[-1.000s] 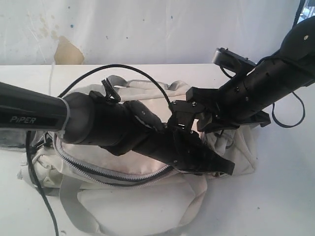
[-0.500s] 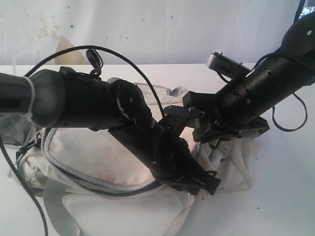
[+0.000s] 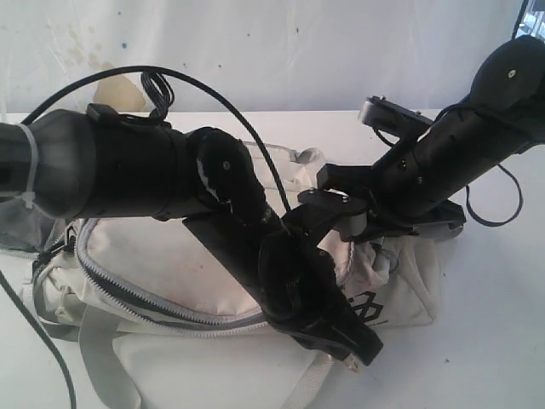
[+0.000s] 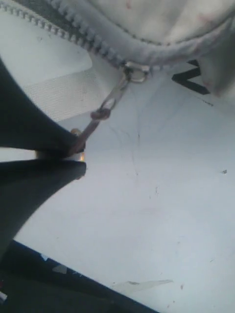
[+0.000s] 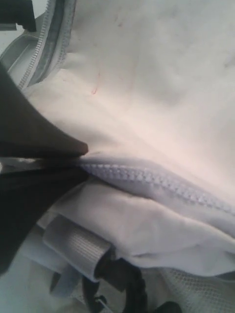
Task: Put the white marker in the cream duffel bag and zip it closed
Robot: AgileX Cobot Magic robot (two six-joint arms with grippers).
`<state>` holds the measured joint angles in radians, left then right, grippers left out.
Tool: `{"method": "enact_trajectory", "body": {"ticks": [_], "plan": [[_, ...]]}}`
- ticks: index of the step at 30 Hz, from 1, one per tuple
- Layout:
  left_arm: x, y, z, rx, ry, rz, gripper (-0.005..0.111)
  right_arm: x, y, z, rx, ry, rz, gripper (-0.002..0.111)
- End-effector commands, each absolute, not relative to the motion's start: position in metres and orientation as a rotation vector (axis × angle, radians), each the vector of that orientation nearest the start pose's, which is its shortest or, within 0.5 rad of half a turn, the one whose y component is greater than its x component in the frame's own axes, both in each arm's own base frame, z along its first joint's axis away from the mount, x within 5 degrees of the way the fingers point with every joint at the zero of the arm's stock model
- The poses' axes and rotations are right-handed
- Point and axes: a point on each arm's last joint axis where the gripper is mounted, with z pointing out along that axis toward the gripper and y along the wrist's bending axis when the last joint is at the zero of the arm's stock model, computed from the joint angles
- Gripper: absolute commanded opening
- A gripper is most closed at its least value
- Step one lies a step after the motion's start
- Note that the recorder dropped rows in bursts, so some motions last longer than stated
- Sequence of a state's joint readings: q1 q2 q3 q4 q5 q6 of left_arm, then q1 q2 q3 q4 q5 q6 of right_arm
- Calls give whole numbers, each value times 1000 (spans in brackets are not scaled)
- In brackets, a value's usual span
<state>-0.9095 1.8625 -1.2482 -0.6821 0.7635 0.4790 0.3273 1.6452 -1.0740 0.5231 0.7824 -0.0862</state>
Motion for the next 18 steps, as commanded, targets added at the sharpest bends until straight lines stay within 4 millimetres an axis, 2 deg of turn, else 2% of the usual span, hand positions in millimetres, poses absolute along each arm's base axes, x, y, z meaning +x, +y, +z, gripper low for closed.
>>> {"method": "enact_trajectory", "body": {"ticks": [1,2,4,6,10,13,18], "plan": [[188,-315,213,1458,2584,-842,0,307,126,221,-200,2740,507,0],[188,-313,212,1452,2611,-814,0,307,126,221,-203,2740,504,0],[193,-304,207,1430,2687,-618,0,307,125,221,-214,2740,491,0],[193,-299,207,1432,2718,-546,0,307,124,220,-224,2740,479,0],[195,-284,222,1435,2742,-493,0,309,122,220,-222,2738,467,0],[207,-261,237,1353,2804,-492,0,311,116,220,-197,2738,462,0],[222,-232,245,1282,2897,-446,0,311,114,220,-190,2738,460,0]]}}
